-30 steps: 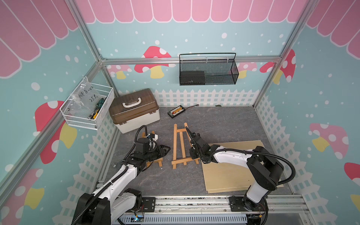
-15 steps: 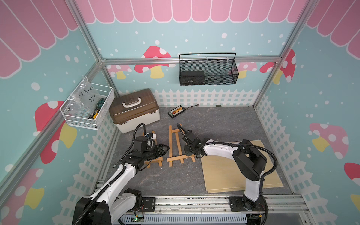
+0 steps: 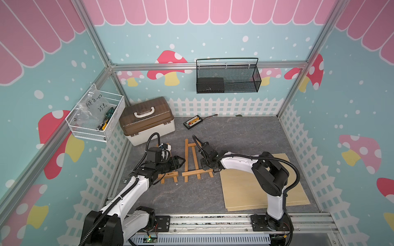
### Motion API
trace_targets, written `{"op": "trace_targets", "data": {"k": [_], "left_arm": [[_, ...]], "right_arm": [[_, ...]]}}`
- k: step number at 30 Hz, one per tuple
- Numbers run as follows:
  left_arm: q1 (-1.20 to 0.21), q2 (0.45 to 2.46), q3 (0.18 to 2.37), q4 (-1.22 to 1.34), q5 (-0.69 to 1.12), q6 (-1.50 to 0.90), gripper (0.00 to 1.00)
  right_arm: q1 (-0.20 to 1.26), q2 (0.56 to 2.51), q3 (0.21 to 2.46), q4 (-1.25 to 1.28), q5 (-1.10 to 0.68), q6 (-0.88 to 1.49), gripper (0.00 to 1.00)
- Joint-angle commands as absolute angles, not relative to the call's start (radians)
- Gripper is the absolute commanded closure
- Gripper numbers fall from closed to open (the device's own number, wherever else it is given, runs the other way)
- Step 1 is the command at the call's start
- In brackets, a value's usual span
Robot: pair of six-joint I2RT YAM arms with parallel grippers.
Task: Disassemble the easel
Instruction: Place the easel at the center of the board.
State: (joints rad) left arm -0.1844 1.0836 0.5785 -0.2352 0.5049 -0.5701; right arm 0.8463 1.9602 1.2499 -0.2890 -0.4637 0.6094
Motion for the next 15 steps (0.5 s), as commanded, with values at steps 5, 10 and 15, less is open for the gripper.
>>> {"op": "trace_targets", "data": {"k": [5,10,15], "left_arm": [[-0.179,1.117,0.619,-0.230,0.521,-0.543,0.34],[-0.178,1.133,0.629,-0.235,0.522,-0.534,0.33],[-0.175,1.138,0.650,-0.255,0.510,-0.514,0.30]], "right_arm": [[0.857,1.987,1.253,-0.310,-0.438,0.630,0.72],[0.856,1.976,1.257,-0.304,-0.432,0.634,0.71],[0.848,1.938,1.268,-0.305,-0.406,0.629,0.65]]}}
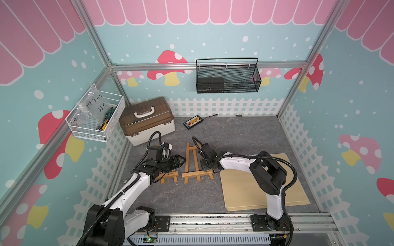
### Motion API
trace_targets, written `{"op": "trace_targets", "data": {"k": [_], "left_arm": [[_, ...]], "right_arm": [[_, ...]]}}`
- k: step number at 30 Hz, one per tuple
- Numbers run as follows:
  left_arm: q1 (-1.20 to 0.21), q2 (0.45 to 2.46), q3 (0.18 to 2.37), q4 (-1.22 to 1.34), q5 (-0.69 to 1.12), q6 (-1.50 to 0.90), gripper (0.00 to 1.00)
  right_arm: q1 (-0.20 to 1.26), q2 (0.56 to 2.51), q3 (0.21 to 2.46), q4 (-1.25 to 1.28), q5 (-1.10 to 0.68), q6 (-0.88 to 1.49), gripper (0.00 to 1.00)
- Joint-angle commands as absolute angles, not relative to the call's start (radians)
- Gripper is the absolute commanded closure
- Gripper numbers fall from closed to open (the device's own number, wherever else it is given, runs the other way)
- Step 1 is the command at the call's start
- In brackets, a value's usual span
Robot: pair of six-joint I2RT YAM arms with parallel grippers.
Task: Disassemble the easel
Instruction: Place the easel at the center of the board, then reset both arms
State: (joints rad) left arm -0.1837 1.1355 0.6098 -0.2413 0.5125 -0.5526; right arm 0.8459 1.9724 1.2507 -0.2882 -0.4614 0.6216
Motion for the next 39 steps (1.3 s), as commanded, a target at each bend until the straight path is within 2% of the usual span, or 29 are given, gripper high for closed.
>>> {"op": "trace_targets", "data": {"k": [1,11,14,19,26,33,39], "left_arm": [[-0.173,1.138,0.655,-0.258,0.507,-0.511,0.29],[-0.136,1.166,0.708,-0.276,0.471,-0.456,0.20],[-0.107,1.180,0.726,-0.284,0.454,-0.424,0.19],[-0.073,1.205,0.762,-0.292,0.400,-0.351,0.15],[-0.016,1.206,0.763,-0.242,0.324,-0.286,0.14],[0.044,1.216,0.761,-0.203,0.287,-0.207,0.14],[0.084,1.212,0.713,-0.097,0.248,-0.172,0.14]], "right_arm": [[0.845,1.927,1.270,-0.304,-0.396,0.625,0.63],[0.792,1.755,1.250,-0.283,-0.319,0.569,0.44],[0.759,1.689,1.213,-0.254,-0.300,0.525,0.35],[0.660,1.574,1.121,-0.182,-0.301,0.426,0.18],[0.482,1.453,1.021,-0.109,-0.306,0.252,0.00],[0.293,1.342,0.892,-0.008,-0.273,0.156,0.00],[0.155,1.265,0.778,0.094,-0.177,0.090,0.00]]}}
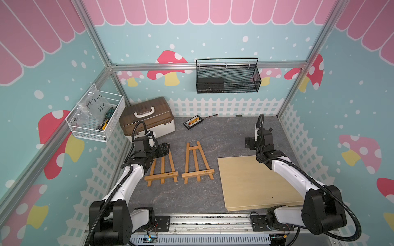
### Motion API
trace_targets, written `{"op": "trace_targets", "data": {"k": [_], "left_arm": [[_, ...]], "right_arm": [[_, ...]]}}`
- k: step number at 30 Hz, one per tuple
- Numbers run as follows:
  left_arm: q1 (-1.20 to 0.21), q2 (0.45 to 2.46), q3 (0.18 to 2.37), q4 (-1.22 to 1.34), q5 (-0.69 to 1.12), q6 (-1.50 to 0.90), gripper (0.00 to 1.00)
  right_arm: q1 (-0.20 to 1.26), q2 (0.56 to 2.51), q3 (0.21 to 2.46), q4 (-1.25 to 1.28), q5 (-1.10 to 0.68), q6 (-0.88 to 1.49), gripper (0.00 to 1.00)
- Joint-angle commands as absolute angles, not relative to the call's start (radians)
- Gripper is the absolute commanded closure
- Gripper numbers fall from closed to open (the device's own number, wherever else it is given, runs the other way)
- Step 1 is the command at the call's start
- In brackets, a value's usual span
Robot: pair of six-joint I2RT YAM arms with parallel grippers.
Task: Disassemble the easel
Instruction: Reset both arms
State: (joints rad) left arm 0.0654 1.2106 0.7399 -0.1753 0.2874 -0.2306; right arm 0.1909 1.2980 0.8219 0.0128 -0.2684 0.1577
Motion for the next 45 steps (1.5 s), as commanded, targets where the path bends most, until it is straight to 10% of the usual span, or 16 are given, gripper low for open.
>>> {"op": "trace_targets", "data": {"k": [1,26,45], "left_arm": [[0.089,1.212,0.704,-0.077,0.244,-0.166,0.14],[0.107,1.394,0.394,0.771,0.123,-0.115,0.10],[0.107,1.462,0.365,0.873,0.119,-0.120,0.10]], "right_arm": [[0.134,1.256,0.759,0.115,-0.155,0.086,0.00],[-0.075,1.356,0.273,0.988,-0.123,0.038,0.00],[-0.074,1.513,0.188,1.320,-0.165,-0.005,0.00]]}}
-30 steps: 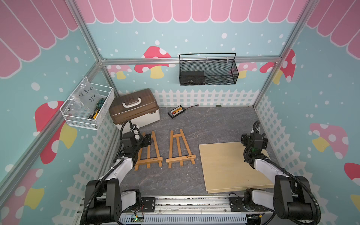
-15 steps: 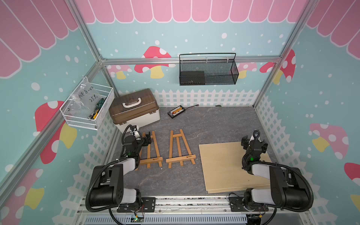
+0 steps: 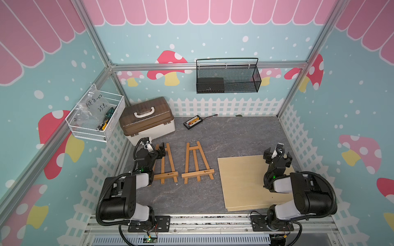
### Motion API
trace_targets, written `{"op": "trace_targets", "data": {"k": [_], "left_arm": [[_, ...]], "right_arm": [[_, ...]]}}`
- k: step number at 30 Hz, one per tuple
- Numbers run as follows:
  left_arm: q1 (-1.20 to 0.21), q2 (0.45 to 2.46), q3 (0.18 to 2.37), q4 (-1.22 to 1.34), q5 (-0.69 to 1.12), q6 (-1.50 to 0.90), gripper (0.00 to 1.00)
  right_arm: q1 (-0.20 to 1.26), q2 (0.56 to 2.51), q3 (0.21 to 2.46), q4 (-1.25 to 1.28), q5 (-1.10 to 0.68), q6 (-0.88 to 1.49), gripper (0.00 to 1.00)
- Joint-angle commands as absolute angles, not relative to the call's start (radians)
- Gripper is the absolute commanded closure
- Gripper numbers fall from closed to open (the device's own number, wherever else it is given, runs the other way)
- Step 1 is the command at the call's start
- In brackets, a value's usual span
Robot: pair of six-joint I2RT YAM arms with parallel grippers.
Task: Disassemble the easel
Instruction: Reset both arms
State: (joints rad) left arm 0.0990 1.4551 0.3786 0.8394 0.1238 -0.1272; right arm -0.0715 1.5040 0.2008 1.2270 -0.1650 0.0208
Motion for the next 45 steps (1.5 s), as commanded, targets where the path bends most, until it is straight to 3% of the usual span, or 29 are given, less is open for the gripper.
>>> {"op": "trace_targets", "data": {"k": [1,45], "left_arm": [[0.107,1.462,0.367,0.869,0.120,-0.119,0.10],[0.073,1.473,0.417,0.783,0.046,-0.102,0.05]], "right_arm": [[-0.074,1.515,0.194,1.310,-0.159,-0.005,0.01],[-0.070,1.523,0.205,1.301,-0.142,0.000,0.00]]}}
